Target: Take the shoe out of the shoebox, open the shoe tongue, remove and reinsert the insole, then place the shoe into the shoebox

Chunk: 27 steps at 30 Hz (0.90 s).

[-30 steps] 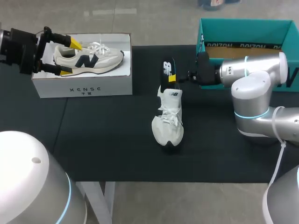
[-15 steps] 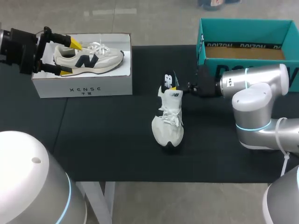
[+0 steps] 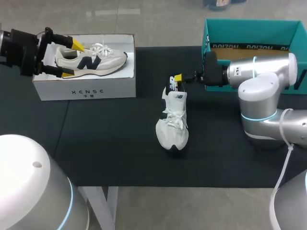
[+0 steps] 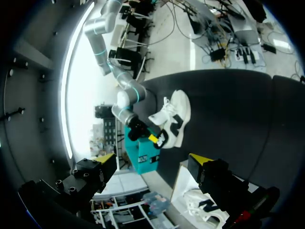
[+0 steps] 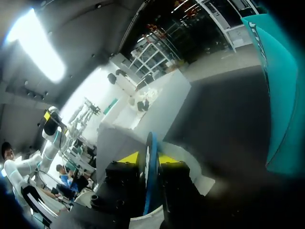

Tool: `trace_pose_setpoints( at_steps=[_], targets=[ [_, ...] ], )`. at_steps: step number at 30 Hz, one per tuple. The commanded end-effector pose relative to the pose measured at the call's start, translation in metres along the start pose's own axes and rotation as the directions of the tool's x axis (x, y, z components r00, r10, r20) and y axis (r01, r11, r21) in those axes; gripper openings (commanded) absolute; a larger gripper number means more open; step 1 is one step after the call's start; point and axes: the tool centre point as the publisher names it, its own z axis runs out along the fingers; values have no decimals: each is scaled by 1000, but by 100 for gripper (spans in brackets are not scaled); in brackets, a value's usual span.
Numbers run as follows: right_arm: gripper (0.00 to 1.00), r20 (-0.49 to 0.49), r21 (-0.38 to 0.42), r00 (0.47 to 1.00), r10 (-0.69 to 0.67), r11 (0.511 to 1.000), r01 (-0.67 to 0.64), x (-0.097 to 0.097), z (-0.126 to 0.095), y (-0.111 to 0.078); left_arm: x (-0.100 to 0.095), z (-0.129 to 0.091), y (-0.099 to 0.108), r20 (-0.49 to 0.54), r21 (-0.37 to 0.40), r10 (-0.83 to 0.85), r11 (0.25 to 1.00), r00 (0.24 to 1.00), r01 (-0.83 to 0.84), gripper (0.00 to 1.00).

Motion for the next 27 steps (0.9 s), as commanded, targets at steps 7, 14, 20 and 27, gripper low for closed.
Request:
trace_pose_setpoints(
  at_steps=[7,14,20,27],
  targets=[
    [0,21,24,999,35,999,-36,-1,-2,-18,0,0,0,-4,0,0,1000,1000,0,100],
    [0,20,68,997,69,995,-70,5,-2,-46,0,0,0,-4,0,0,1000,1000,0,100],
    [0,20,73,996,81,994,-83,6,-1,-52,0,0,0,-4,0,0,1000,1000,0,100],
    [7,16,83,997,82,993,-83,6,1,-52,0,0,0,-4,0,0,1000,1000,0,100]
  ],
)
